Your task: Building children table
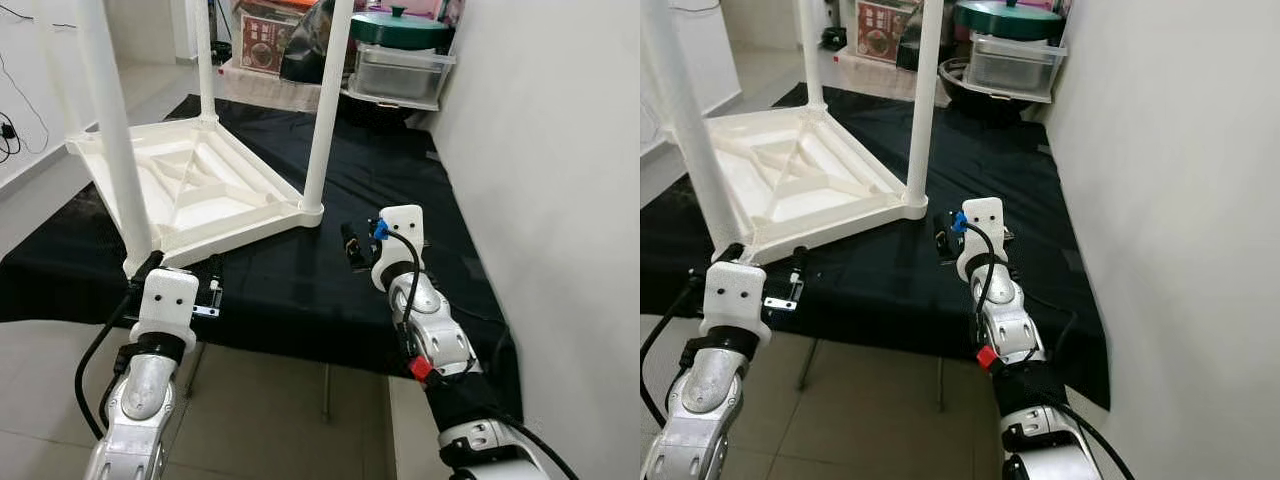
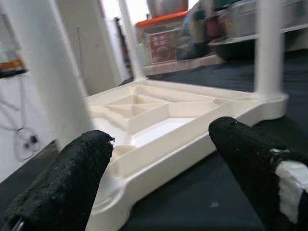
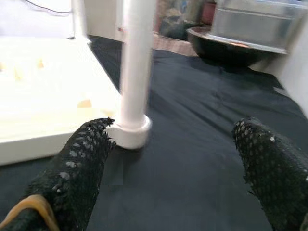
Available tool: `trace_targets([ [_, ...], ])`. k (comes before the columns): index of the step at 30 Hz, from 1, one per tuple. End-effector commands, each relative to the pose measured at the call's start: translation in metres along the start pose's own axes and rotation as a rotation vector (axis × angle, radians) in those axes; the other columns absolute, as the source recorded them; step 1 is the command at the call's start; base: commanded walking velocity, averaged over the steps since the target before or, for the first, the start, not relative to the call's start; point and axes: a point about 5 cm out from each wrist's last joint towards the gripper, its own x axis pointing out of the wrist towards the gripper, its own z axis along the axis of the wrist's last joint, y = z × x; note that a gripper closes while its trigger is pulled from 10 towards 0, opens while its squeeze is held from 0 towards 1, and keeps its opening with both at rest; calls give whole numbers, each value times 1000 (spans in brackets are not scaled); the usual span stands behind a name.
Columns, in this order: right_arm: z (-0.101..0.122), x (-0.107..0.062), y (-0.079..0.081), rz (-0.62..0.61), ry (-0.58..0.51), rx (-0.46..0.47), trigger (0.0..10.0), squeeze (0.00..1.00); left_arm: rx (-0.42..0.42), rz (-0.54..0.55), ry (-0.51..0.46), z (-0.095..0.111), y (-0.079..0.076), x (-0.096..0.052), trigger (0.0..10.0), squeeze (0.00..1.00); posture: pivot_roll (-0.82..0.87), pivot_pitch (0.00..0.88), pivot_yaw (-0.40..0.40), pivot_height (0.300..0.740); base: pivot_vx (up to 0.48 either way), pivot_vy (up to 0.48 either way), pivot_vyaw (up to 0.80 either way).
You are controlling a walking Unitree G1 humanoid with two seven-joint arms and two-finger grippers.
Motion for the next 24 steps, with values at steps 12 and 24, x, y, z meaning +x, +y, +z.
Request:
trace_targets([
  [12, -3, 0, -4, -14, 20, -1, 10000, 0, -22, -21, 18, -6, -3, -2, 10000, 0, 121, 0, -135, 740, 286, 0, 0],
  [24, -2, 1, -5, -10, 18, -9, 10000, 0, -24, -17, 22, -7, -2, -3, 10000, 0, 120, 0, -137, 740, 299, 0, 0],
])
